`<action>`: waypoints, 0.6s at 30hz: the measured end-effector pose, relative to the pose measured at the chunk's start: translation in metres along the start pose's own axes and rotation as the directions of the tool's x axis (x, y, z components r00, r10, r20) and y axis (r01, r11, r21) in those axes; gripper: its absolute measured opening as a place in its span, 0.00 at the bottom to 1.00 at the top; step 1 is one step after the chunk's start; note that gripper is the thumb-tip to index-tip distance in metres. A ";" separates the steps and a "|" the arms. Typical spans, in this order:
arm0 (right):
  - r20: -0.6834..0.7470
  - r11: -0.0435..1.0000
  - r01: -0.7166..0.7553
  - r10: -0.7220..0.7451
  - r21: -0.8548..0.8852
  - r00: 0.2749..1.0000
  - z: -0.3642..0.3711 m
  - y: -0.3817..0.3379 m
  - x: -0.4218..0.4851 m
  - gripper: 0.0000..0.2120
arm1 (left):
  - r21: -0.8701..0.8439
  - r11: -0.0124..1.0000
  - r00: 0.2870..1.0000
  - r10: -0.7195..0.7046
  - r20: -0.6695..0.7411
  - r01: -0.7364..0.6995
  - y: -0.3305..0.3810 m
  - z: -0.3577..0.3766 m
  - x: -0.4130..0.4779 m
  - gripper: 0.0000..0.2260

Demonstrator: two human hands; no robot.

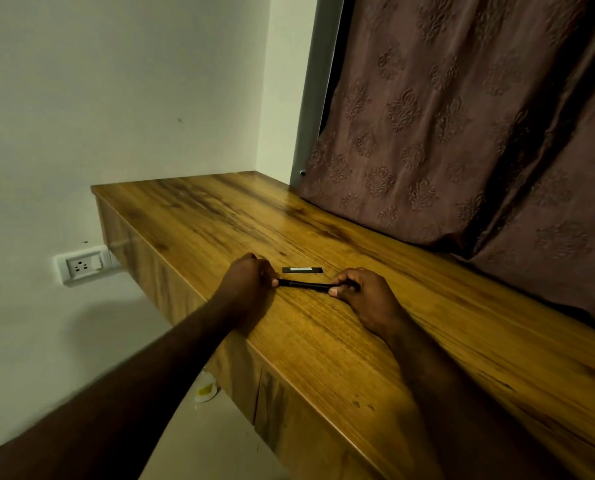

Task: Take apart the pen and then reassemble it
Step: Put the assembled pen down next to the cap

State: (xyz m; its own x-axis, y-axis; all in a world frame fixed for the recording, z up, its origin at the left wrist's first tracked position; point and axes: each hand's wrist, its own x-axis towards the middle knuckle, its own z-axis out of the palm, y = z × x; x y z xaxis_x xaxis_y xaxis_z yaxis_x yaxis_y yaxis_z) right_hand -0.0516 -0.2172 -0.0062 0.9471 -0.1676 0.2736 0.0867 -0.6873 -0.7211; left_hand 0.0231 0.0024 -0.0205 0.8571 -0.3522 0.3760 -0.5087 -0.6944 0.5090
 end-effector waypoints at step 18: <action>-0.086 0.977 0.001 -0.020 -0.212 0.996 0.010 0.008 0.018 0.04 | -0.019 0.996 0.996 -0.082 -0.026 0.082 0.008 0.000 0.001 0.06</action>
State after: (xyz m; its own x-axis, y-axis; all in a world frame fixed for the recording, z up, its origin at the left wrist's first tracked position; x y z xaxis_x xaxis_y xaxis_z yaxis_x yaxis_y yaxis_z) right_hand -0.0304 -0.2190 -0.0130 0.9152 -0.2138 0.3417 0.0206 -0.8218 -0.5694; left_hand 0.0205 -0.0036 -0.0162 0.8936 -0.2776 0.3527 -0.4383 -0.7090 0.5525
